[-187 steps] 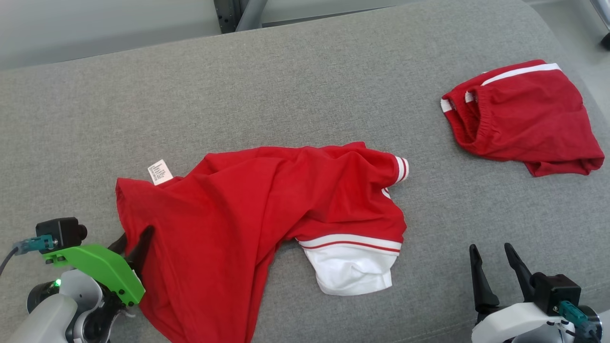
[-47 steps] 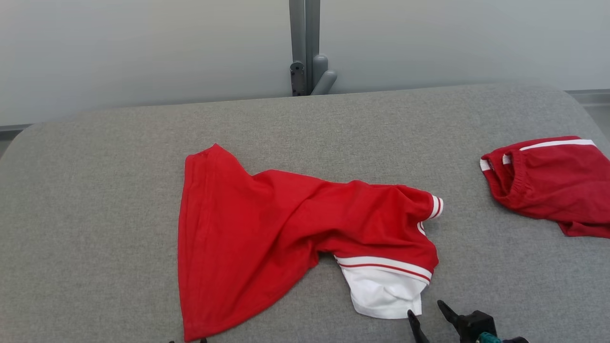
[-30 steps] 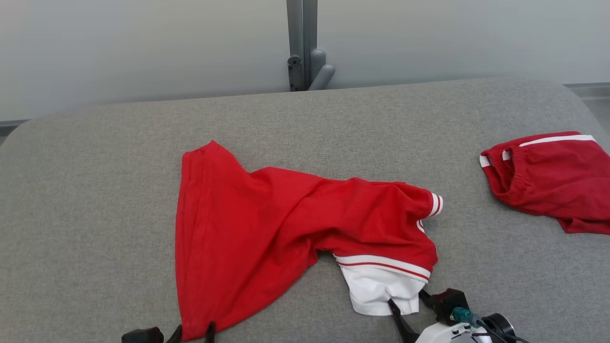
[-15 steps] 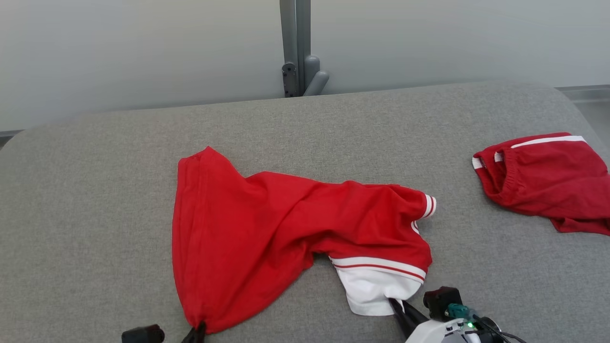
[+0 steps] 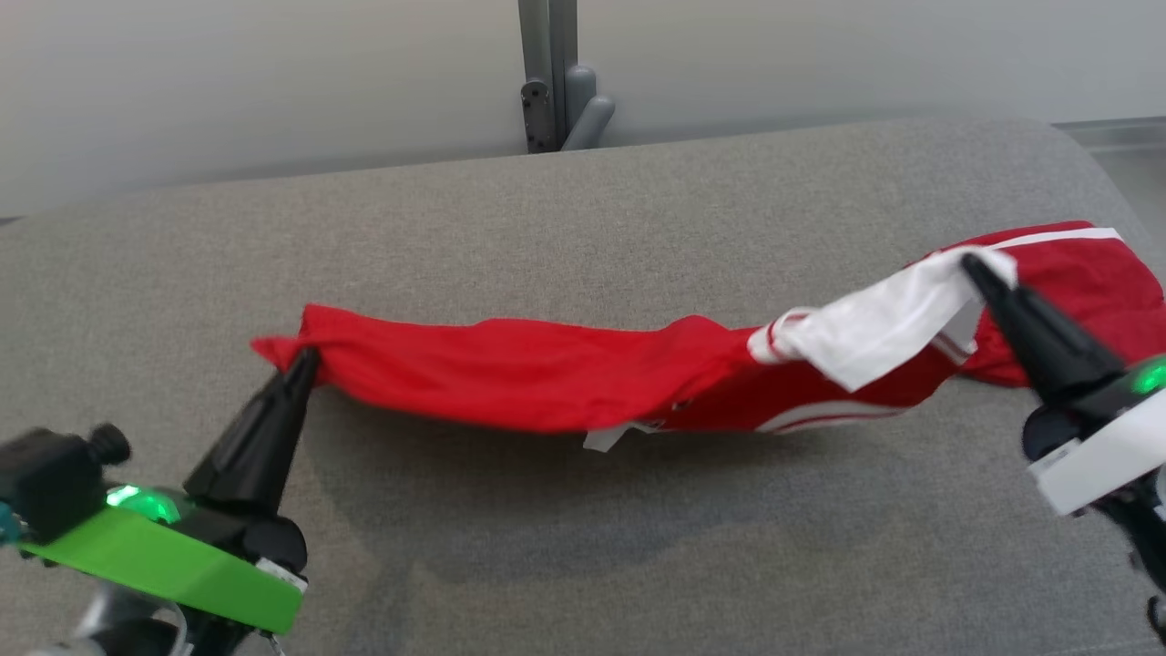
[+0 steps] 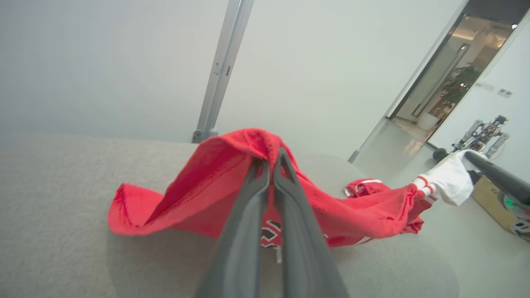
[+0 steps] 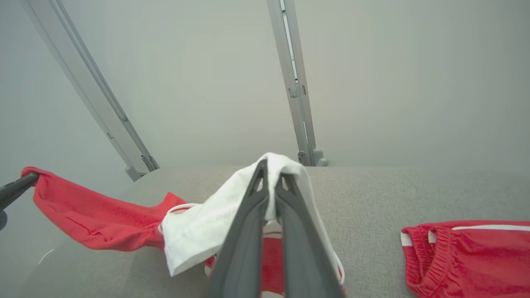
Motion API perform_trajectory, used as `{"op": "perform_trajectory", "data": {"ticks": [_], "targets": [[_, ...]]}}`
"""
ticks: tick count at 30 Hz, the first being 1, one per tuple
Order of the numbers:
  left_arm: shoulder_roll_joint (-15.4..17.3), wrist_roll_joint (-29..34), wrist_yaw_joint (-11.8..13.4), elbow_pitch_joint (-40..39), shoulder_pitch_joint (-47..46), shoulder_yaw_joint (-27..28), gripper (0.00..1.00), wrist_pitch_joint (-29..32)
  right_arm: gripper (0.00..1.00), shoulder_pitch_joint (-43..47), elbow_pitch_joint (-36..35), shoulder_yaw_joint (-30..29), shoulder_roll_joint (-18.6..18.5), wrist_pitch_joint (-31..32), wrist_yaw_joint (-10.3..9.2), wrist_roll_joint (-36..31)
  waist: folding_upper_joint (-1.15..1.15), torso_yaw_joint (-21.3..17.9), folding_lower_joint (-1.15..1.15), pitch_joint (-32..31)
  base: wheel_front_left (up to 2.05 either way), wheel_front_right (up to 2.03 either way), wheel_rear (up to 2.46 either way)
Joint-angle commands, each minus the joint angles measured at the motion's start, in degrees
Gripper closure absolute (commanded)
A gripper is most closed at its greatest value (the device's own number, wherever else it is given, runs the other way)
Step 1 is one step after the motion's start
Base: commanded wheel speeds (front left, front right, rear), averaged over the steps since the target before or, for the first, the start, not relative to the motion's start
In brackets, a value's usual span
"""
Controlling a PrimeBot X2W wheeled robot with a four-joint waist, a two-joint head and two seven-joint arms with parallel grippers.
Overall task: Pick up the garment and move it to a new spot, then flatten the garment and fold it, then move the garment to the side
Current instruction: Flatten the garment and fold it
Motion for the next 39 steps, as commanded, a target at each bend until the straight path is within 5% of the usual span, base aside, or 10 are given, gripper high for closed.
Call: {"op": "perform_trajectory", "data": {"ticks": [1, 6, 13, 19, 24, 26, 32, 39], "targets": [[0.86, -1.87, 0.74, -3.25, -2.77, 1.00, 1.00, 1.79, 1.00, -1.41, -2.93, -3.13, -1.02, 2.42, -0.01, 1.19, 0.59, -0.42, 0.00, 3.73, 0.00, 0.00, 0.00], [5.16, -7.24, 3.06, -11.08, -15.20, 3.70, 1.00, 10.60, 1.00, -12.51, -9.67, -12.52, -2.21, 11.03, 0.00, 4.44, 0.59, -0.55, 0.00, 12.26, 0.00, 0.00, 0.00], [7.98, -6.09, 4.54, 2.48, -46.01, 1.73, 1.00, 17.88, 1.00, -43.52, 4.14, -15.13, 0.78, 19.61, -0.03, -2.65, 0.59, 0.98, 0.00, 26.10, 0.00, 0.00, 0.00], [3.84, 2.27, 4.62, 25.65, -72.09, -1.44, 1.00, 10.41, 1.00, -71.49, 24.08, -13.55, 8.36, 14.40, -0.04, -17.45, 0.59, 1.84, 0.00, 34.75, 0.00, 0.00, 0.00], [1.82, 11.49, 2.64, 41.69, -86.98, -5.23, 1.00, -2.92, 1.00, -86.81, 37.52, -15.28, 15.53, 0.32, -0.05, -27.57, 0.59, 0.78, 0.00, 36.86, 0.00, 0.00, 0.00], [0.27, 11.36, 1.94, 46.48, -91.22, -4.35, 1.00, -9.23, 1.00, -90.96, 41.06, -13.75, 18.13, -4.76, -0.02, -26.87, 0.59, -0.28, 0.00, 37.58, 0.00, 0.00, 0.00], [-0.49, 11.49, -0.55, 55.11, -91.96, -7.04, 1.00, -20.15, 1.00, -88.30, 42.84, -2.93, 16.93, -11.11, -0.05, -16.10, 0.59, -1.74, 0.00, 37.65, 0.00, 0.00, 0.00], [6.25, 3.76, -0.74, 50.37, -69.39, -20.75, 1.00, -27.08, 1.00, -56.31, 31.50, 10.70, 7.53, -17.75, 0.02, 0.66, 0.59, -3.14, 0.00, 28.46, 0.00, 0.00, 0.00]]}}
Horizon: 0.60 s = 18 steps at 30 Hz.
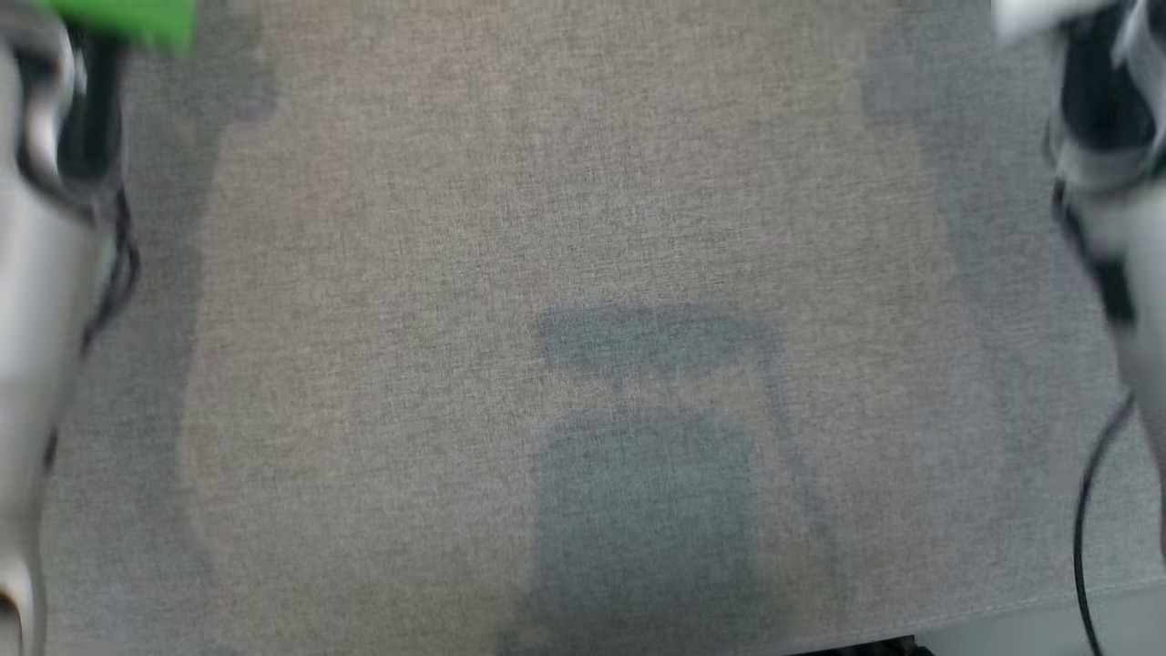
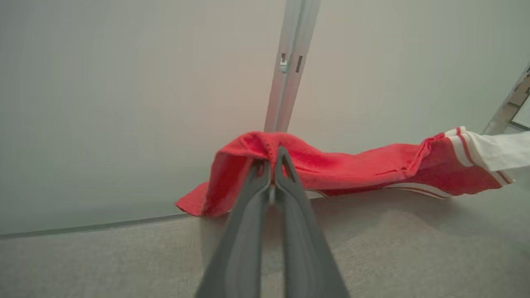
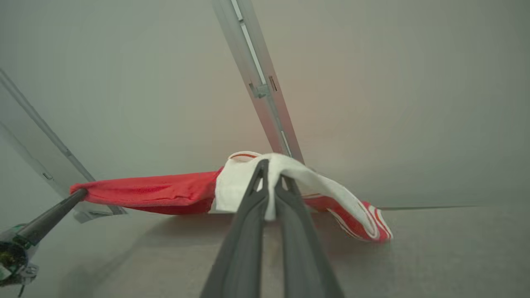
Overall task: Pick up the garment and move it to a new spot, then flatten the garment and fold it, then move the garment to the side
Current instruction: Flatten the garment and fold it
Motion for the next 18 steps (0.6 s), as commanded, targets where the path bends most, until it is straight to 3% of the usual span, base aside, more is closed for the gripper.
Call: {"op": "perform_trajectory", "data": {"ticks": [1, 6, 12, 18], "targets": [[0.84, -1.21, 0.13, -0.86, 3.03, 0.01, 1.00, -0.49, 1.00, 3.54, -1.23, 0.64, -1.28, -0.73, 0.01, 0.24, 0.59, -1.72, -0.01, -7.55, 0.00, 0.00, 0.00], [4.18, -2.78, 0.10, -9.09, 24.24, 2.90, 1.00, -0.90, 1.00, 27.72, -6.92, 2.14, -5.80, -4.51, 0.02, 6.38, 0.59, -2.21, -0.01, -14.13, 0.00, 0.00, 0.00], [0.58, 0.20, 0.86, -18.34, 48.34, 10.25, 1.00, -0.88, 1.00, 46.98, -10.48, 3.02, -8.04, -7.02, 0.01, 8.36, 0.59, -2.46, -0.01, -20.24, 0.00, 0.00, 0.00], [-3.07, 6.07, 3.33, -25.36, 65.95, 11.93, 1.00, -0.83, 1.00, 60.77, -13.05, 1.80, -9.00, -8.18, 0.00, 9.60, 0.59, -1.44, -0.01, -25.27, 0.00, 0.00, 0.00]]}}
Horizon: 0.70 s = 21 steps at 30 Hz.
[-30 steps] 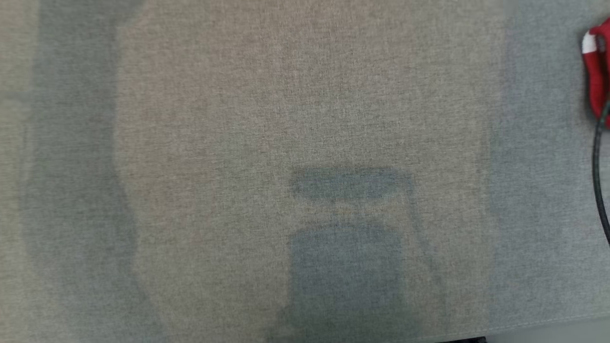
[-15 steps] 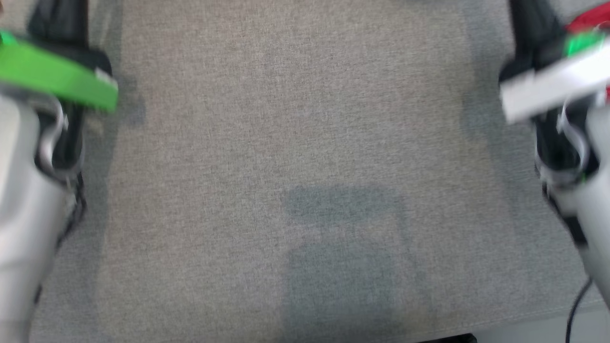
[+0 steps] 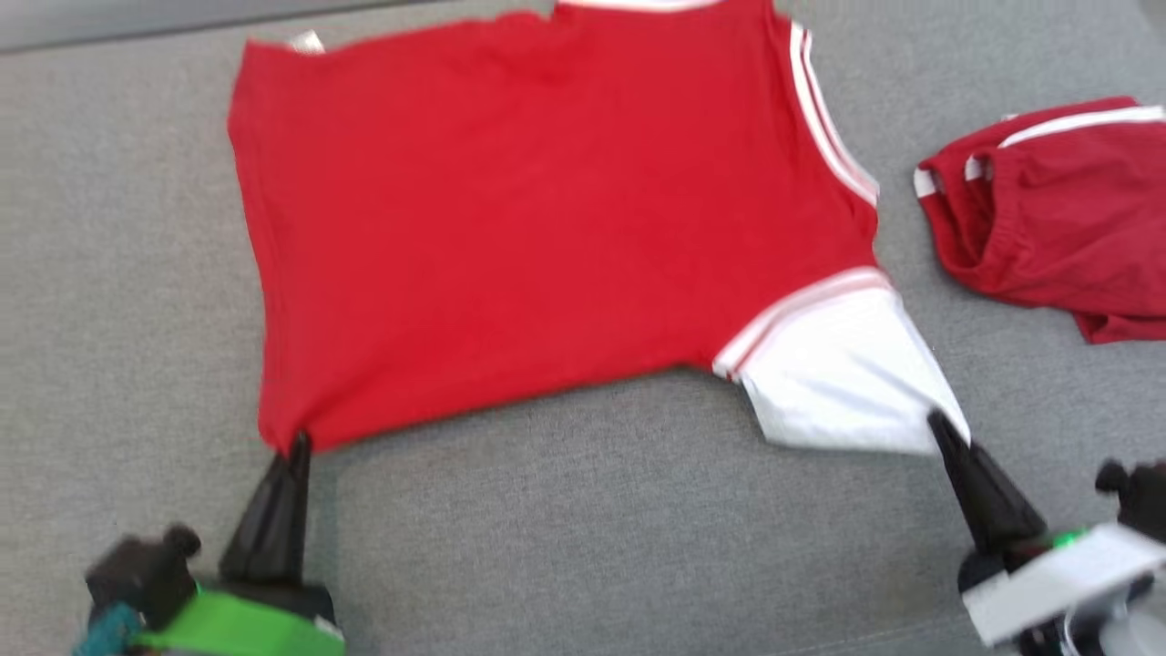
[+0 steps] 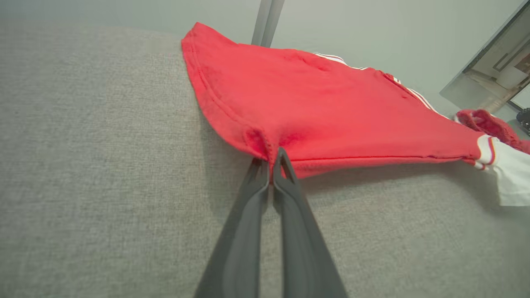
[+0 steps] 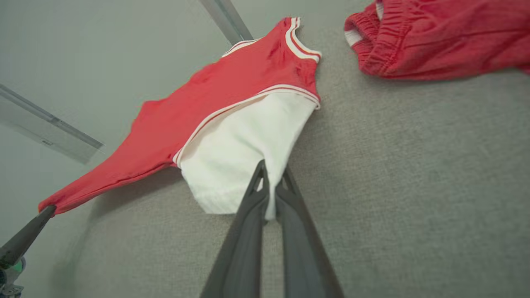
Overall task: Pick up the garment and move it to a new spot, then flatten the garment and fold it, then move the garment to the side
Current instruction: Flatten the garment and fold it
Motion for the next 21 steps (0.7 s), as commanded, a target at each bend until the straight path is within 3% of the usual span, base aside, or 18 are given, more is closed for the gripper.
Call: {"op": "perform_trajectory", "data": {"ticks": [1, 6, 10, 16, 21], "targets": [[-1.36, 1.89, 1.21, -1.25, 5.14, 0.44, 1.00, -0.15, 1.00, 5.03, -0.57, -0.63, -0.24, -0.61, 0.00, 0.82, 0.59, 0.28, 0.01, -7.38, 0.00, 0.00, 0.00], [-5.95, 1.61, 2.81, -5.32, 15.47, 0.06, 1.00, -0.15, 1.00, 16.91, -4.33, -3.20, -0.12, -0.95, 0.01, 2.15, 0.59, 1.33, 0.01, -9.58, 0.00, 0.00, 0.00], [-6.60, 0.01, 3.61, -7.86, 18.21, -0.30, 1.00, 1.45, 1.00, 20.16, -8.30, -5.03, 0.07, -0.04, 0.01, 3.68, 0.59, 1.14, 0.01, -9.45, 0.00, 0.00, 0.00], [-5.76, -3.69, 5.32, -9.93, 14.87, 0.57, 1.00, 8.91, 1.00, 13.23, -8.24, -6.28, 0.10, 3.65, 0.01, 2.85, 0.59, 0.24, 0.01, -8.64, 0.00, 0.00, 0.00], [-2.40, -4.57, 7.84, -10.16, 4.44, 1.16, 1.00, 20.13, 1.00, -1.25, -3.27, -6.61, 1.51, 9.24, 0.01, 2.52, 0.59, 1.08, 0.01, -5.32, 0.00, 0.00, 0.00]]}}
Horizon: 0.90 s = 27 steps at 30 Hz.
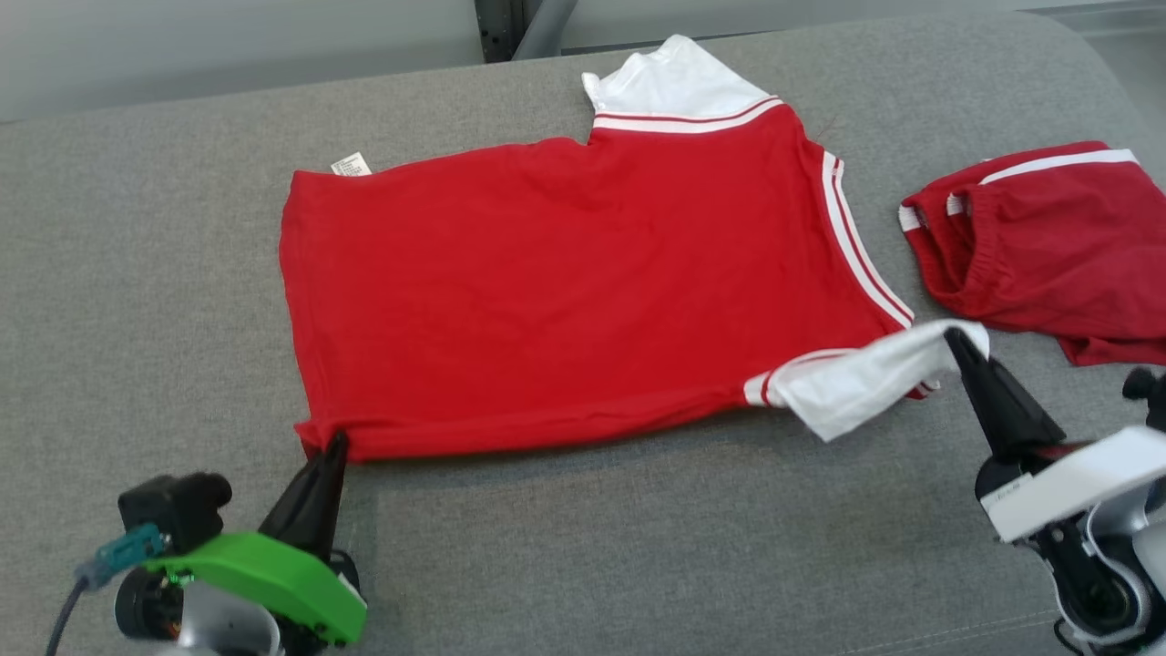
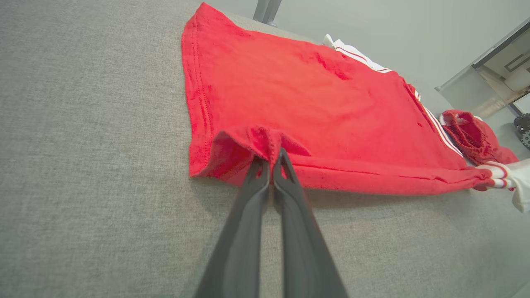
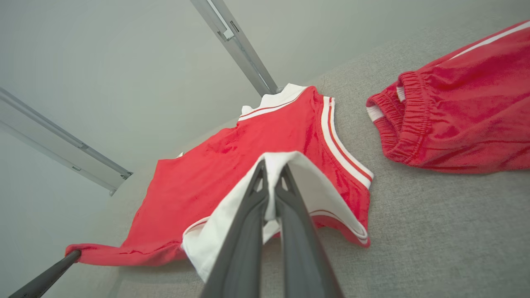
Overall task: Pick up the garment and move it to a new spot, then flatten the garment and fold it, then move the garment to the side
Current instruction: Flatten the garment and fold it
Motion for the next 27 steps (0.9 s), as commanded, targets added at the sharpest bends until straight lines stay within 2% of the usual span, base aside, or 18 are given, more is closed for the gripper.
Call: {"op": "perform_trajectory", "data": {"ticks": [1, 6, 14, 15, 16, 17, 18, 23, 27], "targets": [[0.85, -0.56, 0.28, 0.51, -3.33, -0.02, 1.00, 1.95, 1.00, -3.01, 1.22, -0.16, 0.25, 0.84, 0.01, -0.45, 0.58, 1.06, 0.01, 2.43, 0.00, 0.00, 0.00], [1.76, -0.39, 0.54, 5.34, -14.75, -1.38, 1.00, 9.50, 1.00, -14.53, 7.31, 0.87, 0.96, 4.30, 0.01, -2.13, 0.58, 3.05, 0.01, 5.98, 0.00, 0.00, 0.00], [0.07, 0.67, 0.51, 17.51, -26.59, -4.86, 1.00, 16.24, 1.00, -26.71, 17.37, 3.99, 1.75, 7.55, 0.01, -5.44, 0.58, 4.81, 0.01, 8.66, 0.00, 0.00, 0.00], [-0.20, 0.49, 0.44, 18.71, -27.26, -5.05, 1.00, 16.76, 0.89, -27.69, 18.26, 4.35, 1.87, 7.06, 0.01, -6.13, 0.58, 4.87, 0.01, 8.70, 0.00, 0.00, 0.00], [-0.41, 0.34, 0.46, 19.94, -27.79, -5.23, 0.96, 17.11, 0.21, -28.32, 19.28, 4.76, 2.07, 6.77, 0.01, -6.73, 0.58, 4.88, 0.01, 8.60, 0.00, 0.00, 0.00], [-0.52, 0.33, 0.16, 20.68, -28.15, -5.47, 0.55, 17.27, 0.00, -28.59, 20.16, 5.30, 2.28, 7.13, 0.01, -7.03, 0.58, 4.87, 0.01, 8.49, 0.00, 0.00, 0.00], [-0.74, 0.17, 0.17, 21.43, -28.46, -5.42, 0.00, 16.92, 0.00, -28.97, 20.56, 6.06, 2.05, 7.10, 0.01, -7.74, 0.58, 4.87, 0.01, 8.36, 0.00, 0.00, 0.00], [0.24, 0.35, 0.09, 20.84, -25.71, -4.71, 0.00, 14.67, 0.00, -26.86, 19.36, 7.74, -0.42, 5.06, 0.01, -12.03, 0.58, 4.41, 0.01, 6.20, 0.00, 0.00, 0.00], [1.41, -0.14, 1.47, 16.20, -21.07, -3.07, 0.00, 12.41, 0.00, -23.02, 15.48, 6.20, -3.42, 4.53, 0.01, -17.33, 0.58, 3.54, 0.01, 4.06, 0.00, 0.00, 0.00]]}}
